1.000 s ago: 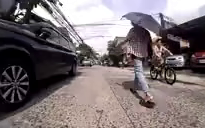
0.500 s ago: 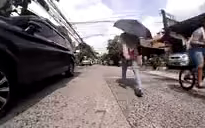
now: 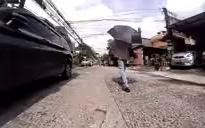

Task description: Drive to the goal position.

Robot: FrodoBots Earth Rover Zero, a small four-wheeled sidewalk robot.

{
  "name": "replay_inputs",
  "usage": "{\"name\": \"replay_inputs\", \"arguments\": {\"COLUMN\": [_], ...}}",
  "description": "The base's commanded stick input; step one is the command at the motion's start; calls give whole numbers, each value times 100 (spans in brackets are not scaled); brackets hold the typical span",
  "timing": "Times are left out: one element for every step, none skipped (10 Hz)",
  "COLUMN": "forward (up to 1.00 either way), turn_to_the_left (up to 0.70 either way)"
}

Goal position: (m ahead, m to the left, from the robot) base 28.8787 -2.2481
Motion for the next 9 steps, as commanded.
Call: {"name": "replay_inputs", "arguments": {"forward": [70,70,70,70,70,70,70,70,70], "turn_to_the_left": [0,0,0,0,0,0,24,0,0]}}
